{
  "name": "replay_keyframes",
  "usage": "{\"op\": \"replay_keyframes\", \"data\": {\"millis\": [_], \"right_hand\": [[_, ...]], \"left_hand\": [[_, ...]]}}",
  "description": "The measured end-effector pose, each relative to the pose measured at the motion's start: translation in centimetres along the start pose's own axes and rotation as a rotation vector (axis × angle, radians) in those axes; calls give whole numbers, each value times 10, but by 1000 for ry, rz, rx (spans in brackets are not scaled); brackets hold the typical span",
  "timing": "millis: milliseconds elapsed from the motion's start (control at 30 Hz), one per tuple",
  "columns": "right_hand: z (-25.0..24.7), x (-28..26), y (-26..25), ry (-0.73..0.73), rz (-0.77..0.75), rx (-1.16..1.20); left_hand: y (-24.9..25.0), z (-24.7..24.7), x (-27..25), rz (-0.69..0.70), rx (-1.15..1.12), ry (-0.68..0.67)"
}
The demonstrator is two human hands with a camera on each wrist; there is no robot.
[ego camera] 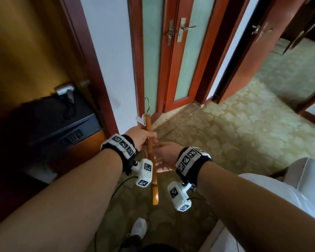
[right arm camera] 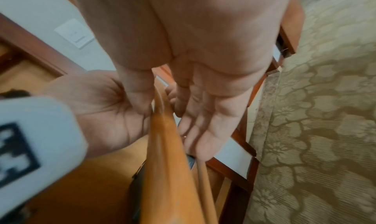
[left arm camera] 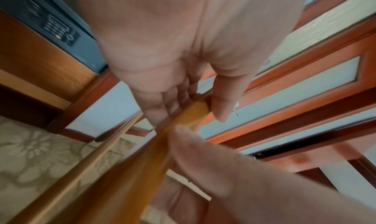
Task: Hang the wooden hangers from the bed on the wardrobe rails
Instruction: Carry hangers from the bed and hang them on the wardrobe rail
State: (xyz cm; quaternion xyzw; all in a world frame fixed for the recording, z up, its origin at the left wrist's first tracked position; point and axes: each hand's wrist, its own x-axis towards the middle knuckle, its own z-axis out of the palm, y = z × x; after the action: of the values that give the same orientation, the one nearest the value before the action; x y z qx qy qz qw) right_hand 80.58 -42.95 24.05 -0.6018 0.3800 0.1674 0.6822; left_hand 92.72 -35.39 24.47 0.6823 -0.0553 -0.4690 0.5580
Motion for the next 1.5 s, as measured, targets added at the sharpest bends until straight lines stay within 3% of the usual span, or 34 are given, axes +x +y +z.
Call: {"op": "replay_keyframes", "data": {"millis": [233,433,900,1200,1500], "right_hand": [[47,2,-65,-22,-90,-92],[115,-17,-156,-170,-331,-203],[297,-36,-393,-105,-914,-479],[362,-55,-518,-191,-1104,-480],[405,-41,-624,-239,-1367,-658]], "left_hand": [[6,-76,-60,84,11,85],[36,-158,-102,190,-28,146],[189,-369,-173,473,138,375],[285,-431,-207,675,217,587],[368,-483,-206,836,147,863]]}}
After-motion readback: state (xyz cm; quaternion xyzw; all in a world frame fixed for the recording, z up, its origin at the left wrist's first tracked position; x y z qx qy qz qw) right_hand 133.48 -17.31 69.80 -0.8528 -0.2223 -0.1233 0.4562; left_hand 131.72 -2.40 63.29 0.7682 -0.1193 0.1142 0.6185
